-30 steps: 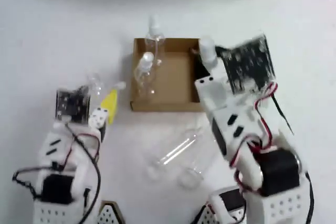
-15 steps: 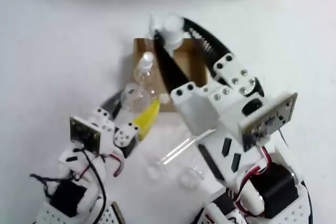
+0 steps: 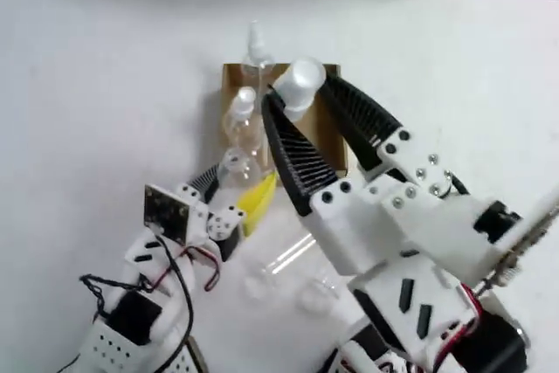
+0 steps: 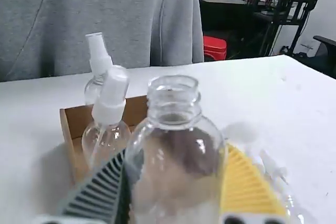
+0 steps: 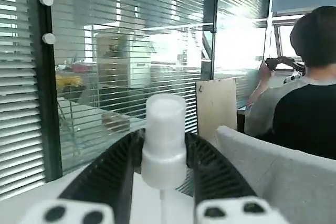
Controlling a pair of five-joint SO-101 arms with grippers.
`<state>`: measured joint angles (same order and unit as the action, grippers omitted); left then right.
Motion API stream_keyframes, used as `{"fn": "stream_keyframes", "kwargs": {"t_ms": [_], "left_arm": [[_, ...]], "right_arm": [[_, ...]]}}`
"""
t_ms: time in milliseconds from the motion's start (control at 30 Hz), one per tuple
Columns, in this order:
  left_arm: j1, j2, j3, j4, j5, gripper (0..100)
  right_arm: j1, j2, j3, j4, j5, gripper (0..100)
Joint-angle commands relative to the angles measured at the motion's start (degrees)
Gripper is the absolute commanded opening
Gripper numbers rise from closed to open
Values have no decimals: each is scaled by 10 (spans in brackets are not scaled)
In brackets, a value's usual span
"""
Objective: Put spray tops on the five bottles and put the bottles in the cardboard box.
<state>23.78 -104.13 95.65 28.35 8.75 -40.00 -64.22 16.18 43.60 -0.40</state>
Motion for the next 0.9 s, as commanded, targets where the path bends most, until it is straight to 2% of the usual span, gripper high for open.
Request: {"fn": "stream_keyframes", "kwargs": {"t_ms": [0, 100, 367, 867], "left_arm": [[8, -6, 4, -20, -22, 60], [9, -6, 11, -13, -65, 60], [9, -6, 13, -12, -69, 60], [7, -6, 13, -12, -72, 60]], "right_arm": [[-7, -2, 17, -8, -8, 17], [-7, -3, 47, -37, -9, 17], [-7, -3, 142, -124, -10, 17], [-29, 3, 152, -127, -10, 17]]}}
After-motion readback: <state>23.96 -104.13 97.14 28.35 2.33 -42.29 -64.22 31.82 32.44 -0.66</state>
